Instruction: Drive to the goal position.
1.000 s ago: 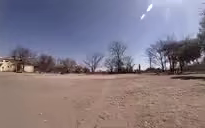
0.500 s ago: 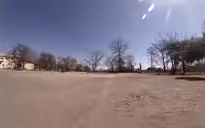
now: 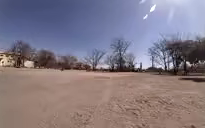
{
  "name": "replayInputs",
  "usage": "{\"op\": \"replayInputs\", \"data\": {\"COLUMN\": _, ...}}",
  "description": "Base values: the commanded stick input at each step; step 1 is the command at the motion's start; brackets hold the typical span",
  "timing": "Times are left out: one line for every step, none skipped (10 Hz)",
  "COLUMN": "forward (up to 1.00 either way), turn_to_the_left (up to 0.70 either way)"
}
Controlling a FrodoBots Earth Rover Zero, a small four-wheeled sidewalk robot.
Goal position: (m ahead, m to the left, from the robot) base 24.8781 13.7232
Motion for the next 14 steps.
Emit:
{"op": "replayInputs", "data": {"forward": 1.0, "turn_to_the_left": 0.0}}
{"op": "replayInputs", "data": {"forward": 1.0, "turn_to_the_left": 0.0}}
{"op": "replayInputs", "data": {"forward": 1.0, "turn_to_the_left": 0.0}}
{"op": "replayInputs", "data": {"forward": 1.0, "turn_to_the_left": 0.0}}
{"op": "replayInputs", "data": {"forward": 1.0, "turn_to_the_left": 0.0}}
{"op": "replayInputs", "data": {"forward": 1.0, "turn_to_the_left": 0.0}}
{"op": "replayInputs", "data": {"forward": 1.0, "turn_to_the_left": 0.0}}
{"op": "replayInputs", "data": {"forward": 1.0, "turn_to_the_left": 0.0}}
{"op": "replayInputs", "data": {"forward": 1.0, "turn_to_the_left": 0.0}}
{"op": "replayInputs", "data": {"forward": 1.0, "turn_to_the_left": 0.0}}
{"op": "replayInputs", "data": {"forward": 1.0, "turn_to_the_left": 0.0}}
{"op": "replayInputs", "data": {"forward": 1.0, "turn_to_the_left": 0.0}}
{"op": "replayInputs", "data": {"forward": 1.0, "turn_to_the_left": 0.0}}
{"op": "replayInputs", "data": {"forward": 1.0, "turn_to_the_left": 0.0}}
